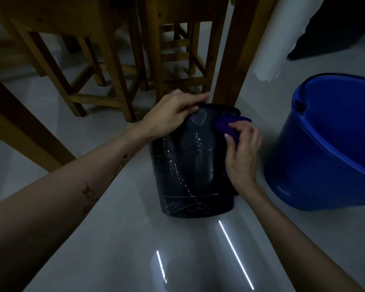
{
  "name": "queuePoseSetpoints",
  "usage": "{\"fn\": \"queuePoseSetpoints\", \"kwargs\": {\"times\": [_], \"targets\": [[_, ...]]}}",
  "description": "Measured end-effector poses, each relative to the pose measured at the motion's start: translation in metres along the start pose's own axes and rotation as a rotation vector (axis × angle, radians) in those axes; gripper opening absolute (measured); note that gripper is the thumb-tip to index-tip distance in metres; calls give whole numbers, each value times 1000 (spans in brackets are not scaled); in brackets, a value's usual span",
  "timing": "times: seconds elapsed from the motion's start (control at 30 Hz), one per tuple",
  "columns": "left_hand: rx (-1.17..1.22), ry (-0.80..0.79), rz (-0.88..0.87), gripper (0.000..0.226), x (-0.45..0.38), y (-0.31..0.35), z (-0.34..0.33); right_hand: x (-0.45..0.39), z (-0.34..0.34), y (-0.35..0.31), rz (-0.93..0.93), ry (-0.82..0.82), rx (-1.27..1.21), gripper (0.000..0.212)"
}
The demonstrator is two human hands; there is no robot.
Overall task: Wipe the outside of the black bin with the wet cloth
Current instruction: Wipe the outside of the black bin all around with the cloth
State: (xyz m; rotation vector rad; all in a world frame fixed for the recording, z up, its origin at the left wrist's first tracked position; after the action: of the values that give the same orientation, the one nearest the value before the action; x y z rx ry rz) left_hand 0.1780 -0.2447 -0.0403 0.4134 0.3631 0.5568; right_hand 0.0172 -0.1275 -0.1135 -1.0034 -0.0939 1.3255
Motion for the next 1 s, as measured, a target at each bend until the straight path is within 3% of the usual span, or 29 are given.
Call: {"fn": "queuePoseSetpoints", "kwargs": {"times": [0.1,0.27,0.67,0.77,0.87,1.0], "targets": [[-7,39,46,35,8,-6,0,3,-9,-8,76,-11,14,27],[-90,-37,102,44,10,-8,-8,6,-13,-19,160,-20,83,27],[64,26,123,47,1,0,-13,94,-24,-17,531,-160,224,30],[89,31,140,47,1,0,-13,128,-26,-2,573,-214,261,32],[119,15,145,48,2,1,-12,147,-23,9,617,-308,256,47],[35,-55,99,44,-2,8,-5,124,5,2,501,-238,184,28]]}}
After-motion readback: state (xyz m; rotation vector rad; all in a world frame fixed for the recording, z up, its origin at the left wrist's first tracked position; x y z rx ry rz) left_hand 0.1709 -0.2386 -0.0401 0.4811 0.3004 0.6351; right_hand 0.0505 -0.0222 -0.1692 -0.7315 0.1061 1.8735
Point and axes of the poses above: each hand's wrist, its own x-axis away from the middle knuckle, its own z-axis out of the back of the hand, y = z × x, the point moved 5 cm from there along -x, towards the middle knuckle, and after that the axes turned 9 degrees about -y, right-handed, at the moved point
